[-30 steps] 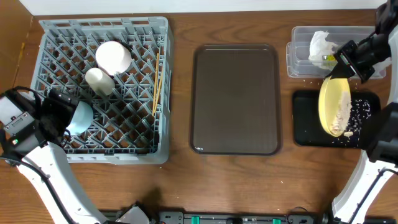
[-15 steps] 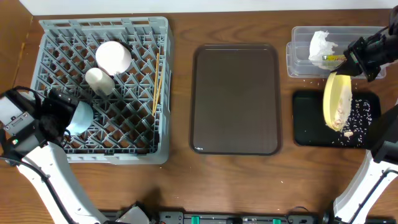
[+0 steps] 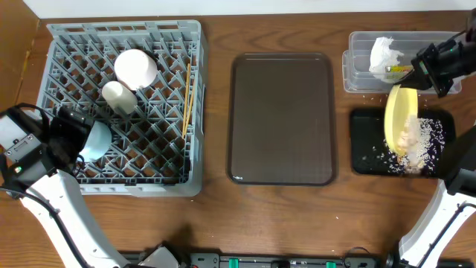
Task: Sort waste into correct bins and load items into the dishwasher
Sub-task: 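Tilt the yellow plate over the black tray to dump the rice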
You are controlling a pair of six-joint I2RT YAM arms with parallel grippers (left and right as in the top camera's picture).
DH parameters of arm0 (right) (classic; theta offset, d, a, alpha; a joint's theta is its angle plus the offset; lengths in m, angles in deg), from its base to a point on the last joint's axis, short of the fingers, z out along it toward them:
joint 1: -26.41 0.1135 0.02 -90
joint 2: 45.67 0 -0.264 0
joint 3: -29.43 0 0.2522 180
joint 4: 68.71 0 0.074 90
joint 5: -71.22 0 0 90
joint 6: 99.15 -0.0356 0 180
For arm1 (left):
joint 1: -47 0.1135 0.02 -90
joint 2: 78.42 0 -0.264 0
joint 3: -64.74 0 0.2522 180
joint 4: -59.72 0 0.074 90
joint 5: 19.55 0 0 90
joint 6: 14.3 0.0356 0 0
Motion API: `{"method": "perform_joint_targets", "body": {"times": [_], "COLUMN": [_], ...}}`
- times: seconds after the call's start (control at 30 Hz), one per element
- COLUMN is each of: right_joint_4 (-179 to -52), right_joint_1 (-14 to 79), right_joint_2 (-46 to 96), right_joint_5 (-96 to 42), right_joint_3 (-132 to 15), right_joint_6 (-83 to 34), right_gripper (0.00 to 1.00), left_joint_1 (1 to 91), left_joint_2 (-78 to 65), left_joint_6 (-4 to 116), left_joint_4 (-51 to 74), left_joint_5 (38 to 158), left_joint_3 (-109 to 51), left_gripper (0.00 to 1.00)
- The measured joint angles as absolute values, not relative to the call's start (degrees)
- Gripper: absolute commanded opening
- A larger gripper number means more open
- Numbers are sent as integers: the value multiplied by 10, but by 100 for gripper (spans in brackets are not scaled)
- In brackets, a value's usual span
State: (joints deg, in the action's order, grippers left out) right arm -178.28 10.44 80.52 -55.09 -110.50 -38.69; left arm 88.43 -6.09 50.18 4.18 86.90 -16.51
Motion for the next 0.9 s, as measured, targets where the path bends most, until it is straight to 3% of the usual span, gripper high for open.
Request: {"method": "perform_joint_targets", "body": {"times": [0.9], "right_joint_4": [-1775], "right_joint_1": [104], "right_joint_2": [805], "right_joint_5": [-574], "right_joint_3": [-1101], "right_joint_6": [-386], "right_gripper": [1], "left_joint_1": [884], "left_joint_2": [-61], "left_joint_6": [502], "left_joint_4": [42], "left_joint_5": [869], "left_joint_3": [-165], "left_gripper": [90]}}
